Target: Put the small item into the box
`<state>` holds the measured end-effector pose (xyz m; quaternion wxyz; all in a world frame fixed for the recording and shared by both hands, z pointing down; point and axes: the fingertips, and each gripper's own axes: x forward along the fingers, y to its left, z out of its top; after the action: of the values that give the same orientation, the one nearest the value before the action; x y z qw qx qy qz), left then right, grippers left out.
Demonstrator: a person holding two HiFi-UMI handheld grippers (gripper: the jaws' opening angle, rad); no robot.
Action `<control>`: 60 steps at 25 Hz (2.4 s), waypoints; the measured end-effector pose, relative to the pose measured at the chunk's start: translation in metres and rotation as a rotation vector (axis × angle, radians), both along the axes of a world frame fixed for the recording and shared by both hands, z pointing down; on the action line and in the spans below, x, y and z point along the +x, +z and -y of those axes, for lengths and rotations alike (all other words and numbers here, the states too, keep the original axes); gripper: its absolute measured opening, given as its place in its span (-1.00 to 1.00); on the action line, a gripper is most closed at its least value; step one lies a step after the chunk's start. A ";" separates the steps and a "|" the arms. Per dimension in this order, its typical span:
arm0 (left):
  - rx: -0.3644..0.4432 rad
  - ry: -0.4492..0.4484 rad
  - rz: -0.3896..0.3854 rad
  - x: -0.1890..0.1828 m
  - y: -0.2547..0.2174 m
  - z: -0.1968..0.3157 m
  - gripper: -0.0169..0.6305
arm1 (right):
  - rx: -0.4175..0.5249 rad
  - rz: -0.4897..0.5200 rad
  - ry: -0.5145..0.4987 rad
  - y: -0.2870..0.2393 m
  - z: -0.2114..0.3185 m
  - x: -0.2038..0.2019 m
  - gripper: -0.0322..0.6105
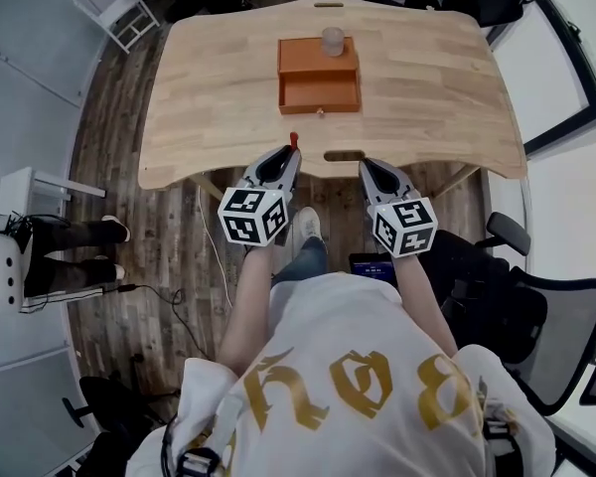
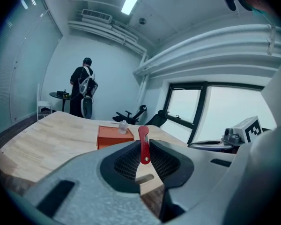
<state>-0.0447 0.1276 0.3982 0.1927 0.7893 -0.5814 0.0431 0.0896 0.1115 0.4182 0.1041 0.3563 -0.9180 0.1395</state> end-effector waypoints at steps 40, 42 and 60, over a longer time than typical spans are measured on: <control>-0.057 0.134 -0.031 -0.073 0.029 0.293 -0.77 | -0.051 0.016 0.104 0.019 0.280 -0.098 -0.86; -0.048 0.126 -0.033 -0.075 0.027 0.296 -0.77 | -0.042 0.023 0.110 0.017 0.283 -0.097 -0.86; -0.119 0.124 -0.033 -0.074 0.062 0.278 -0.77 | -0.091 -0.012 0.118 0.046 0.274 -0.092 -0.86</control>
<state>-0.1188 -0.1509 0.4599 0.2459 0.8115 -0.5246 0.0763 -0.0027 -0.1628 0.4638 0.1171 0.4054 -0.8876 0.1849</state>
